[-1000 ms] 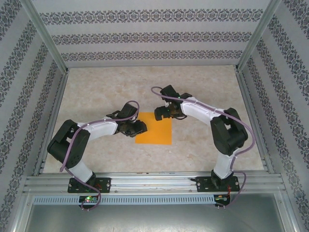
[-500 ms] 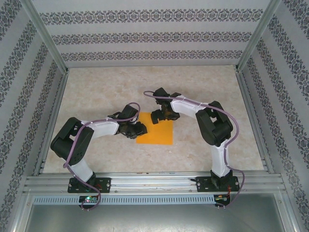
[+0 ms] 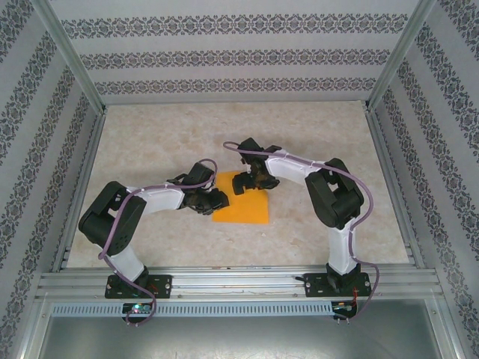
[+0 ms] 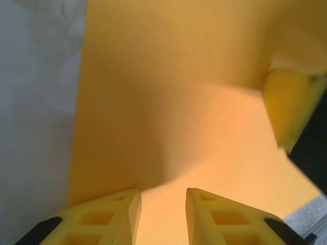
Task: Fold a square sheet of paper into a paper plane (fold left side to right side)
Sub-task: Pick up the square sheet of paper from the center of the table.
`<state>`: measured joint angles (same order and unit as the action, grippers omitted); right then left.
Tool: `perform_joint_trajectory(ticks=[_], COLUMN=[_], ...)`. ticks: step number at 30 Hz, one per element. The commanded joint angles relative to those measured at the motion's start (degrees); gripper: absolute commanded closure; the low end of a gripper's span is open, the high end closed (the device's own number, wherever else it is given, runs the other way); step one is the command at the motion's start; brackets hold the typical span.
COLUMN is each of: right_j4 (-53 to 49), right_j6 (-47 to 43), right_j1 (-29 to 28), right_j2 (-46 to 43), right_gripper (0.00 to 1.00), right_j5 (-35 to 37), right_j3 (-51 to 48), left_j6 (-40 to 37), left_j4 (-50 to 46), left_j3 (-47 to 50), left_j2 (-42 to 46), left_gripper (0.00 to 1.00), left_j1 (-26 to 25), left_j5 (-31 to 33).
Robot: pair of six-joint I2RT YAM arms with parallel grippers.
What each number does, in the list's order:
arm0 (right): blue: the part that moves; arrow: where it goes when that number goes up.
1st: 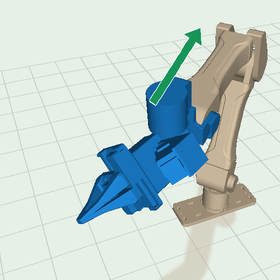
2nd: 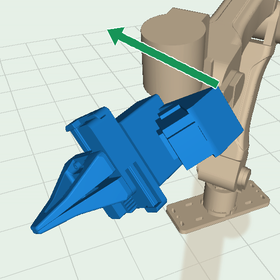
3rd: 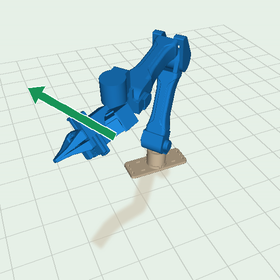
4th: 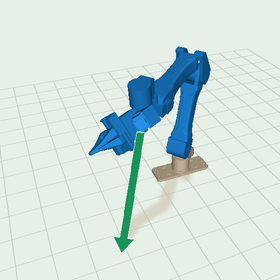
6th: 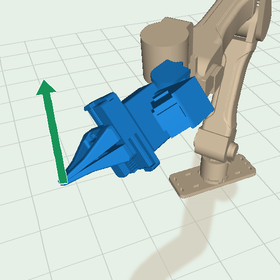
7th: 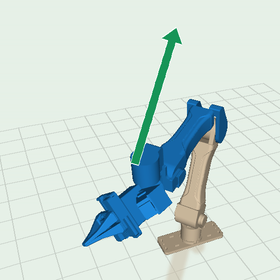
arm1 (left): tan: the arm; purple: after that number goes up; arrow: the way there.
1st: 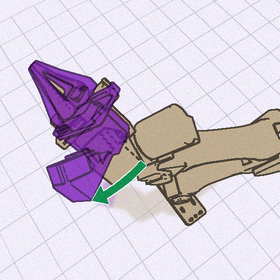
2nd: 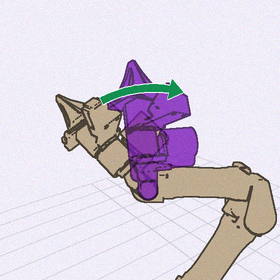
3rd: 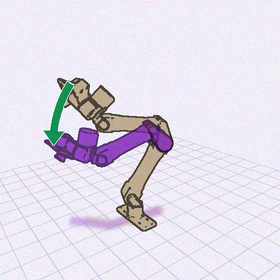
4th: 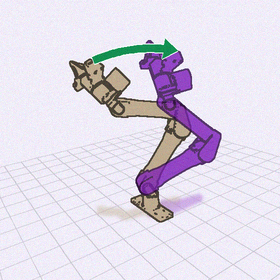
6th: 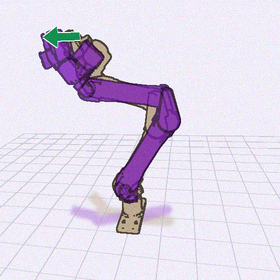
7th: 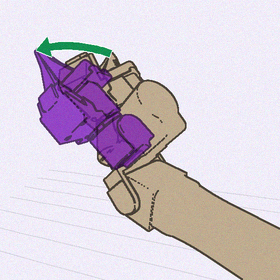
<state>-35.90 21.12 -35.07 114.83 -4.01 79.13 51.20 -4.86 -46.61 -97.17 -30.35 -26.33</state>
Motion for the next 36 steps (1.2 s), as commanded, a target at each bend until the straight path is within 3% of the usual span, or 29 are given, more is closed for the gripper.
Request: perform_joint_trajectory(ticks=[1, 14, 22, 30, 32, 36], right_j4=[-1.28, 0.92, 2.50, 7.63, 9.22, 13.27], right_j6=[1.94, 4.29, 4.64, 4.17, 3.39, 2.34], right_j1=[-1.01, -1.08, -0.28, 2.40, 3.39, 5.75], right_j2=[-2.27, -2.94, -4.01, -8.38, -10.15, -13.81], right_gripper=[0.09, 0.33, 0.48, 0.57, 0.58, 0.64], right_j5=[-5.74, -13.87, -17.08, -22.37, -24.12, -28.57], right_j3=[-1.26, -2.14, -3.11, -7.19, -8.49, -11.70], left_j6=[1.35, 2.83, 1.98, -3.29, -4.50, -6.61], left_j4=[-0.78, 1.92, 1.28, 1.42, 2.02, 3.93], left_j3=[1.89, 2.27, 1.59, 1.70, 2.43, 4.55], left_j2=[-2.37, -2.60, -1.33, 4.65, 7.48, 14.02], left_gripper=[0.69, 0.68, 0.63, 0.44, 0.35, 0.32], left_j1=[-0.02, -0.02, -0.06, 2.68, 4.43, 8.66], left_j5=[0.08, -1.42, -1.86, -2.92, -3.72, -5.65])
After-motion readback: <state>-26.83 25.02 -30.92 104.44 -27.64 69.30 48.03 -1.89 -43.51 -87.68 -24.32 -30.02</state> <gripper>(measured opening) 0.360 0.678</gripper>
